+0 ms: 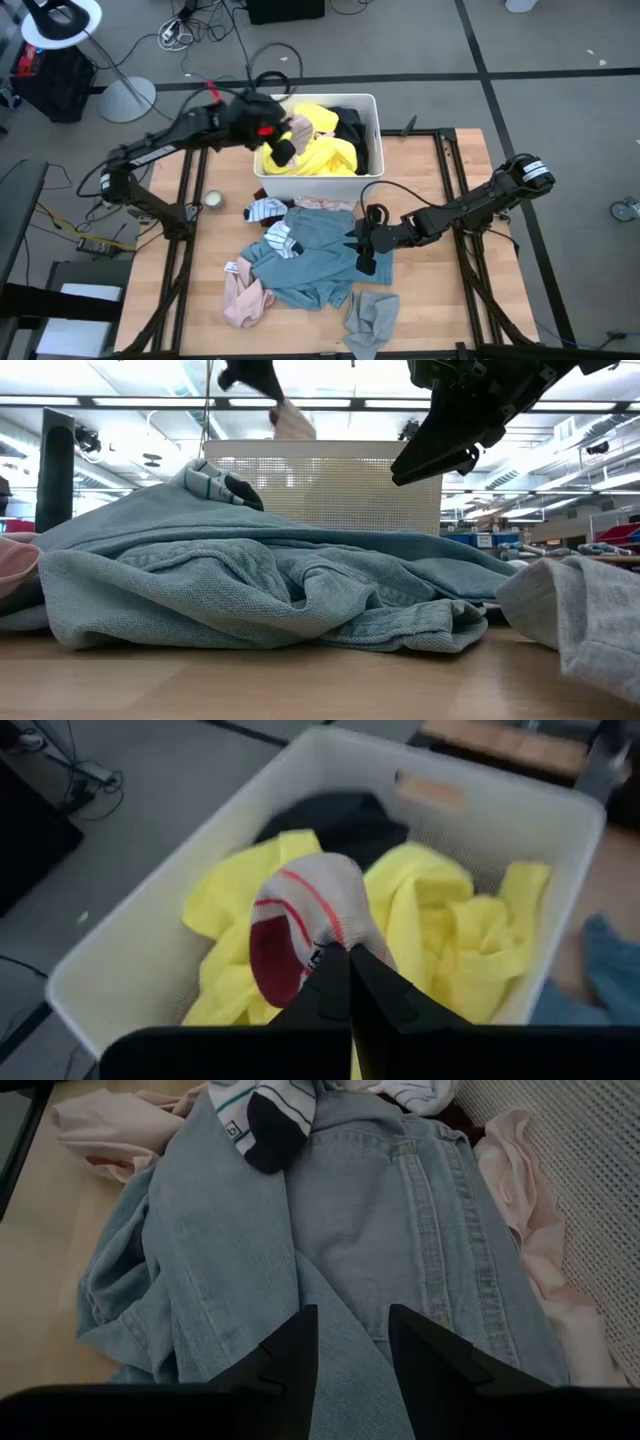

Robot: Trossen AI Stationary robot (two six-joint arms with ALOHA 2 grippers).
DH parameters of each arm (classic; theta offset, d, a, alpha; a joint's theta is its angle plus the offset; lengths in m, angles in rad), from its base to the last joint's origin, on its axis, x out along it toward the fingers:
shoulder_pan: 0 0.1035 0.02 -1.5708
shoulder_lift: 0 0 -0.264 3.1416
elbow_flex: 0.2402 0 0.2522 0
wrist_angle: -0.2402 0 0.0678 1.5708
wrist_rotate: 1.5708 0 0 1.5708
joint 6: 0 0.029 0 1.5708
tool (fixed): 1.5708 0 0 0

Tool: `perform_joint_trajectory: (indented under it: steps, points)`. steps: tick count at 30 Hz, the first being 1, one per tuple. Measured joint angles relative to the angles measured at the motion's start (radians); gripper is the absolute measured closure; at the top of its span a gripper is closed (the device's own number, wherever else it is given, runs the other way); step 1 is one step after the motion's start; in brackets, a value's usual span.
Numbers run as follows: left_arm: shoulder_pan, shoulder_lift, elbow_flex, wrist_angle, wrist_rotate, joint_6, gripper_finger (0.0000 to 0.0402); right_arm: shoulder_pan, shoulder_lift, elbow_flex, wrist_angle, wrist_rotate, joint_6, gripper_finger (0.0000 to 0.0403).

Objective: Sort clothes
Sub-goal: Put the red striped sock into the white laundry bin

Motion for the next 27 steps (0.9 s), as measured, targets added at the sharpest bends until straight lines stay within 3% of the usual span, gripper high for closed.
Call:
perform_joint_trajectory:
  steps: [12, 20, 27]
  points:
    - [0.071, -0.09, -0.438, 0.385, 0.004, -0.039, 0.0388, 0.0, 0.0, 0.0, 0.0, 0.0, -0.005, 0.0277]
    - [0.09, -0.095, -0.469, 0.4, 0.002, -0.043, 0.032, 0.0, 0.0, -0.001, -0.001, 0.0, -0.01, 0.0277]
    - [0.088, -0.101, -0.412, 0.332, 0.014, -0.044, 0.0271, 0.0, 0.0, -0.001, -0.001, 0.0, -0.01, 0.0277]
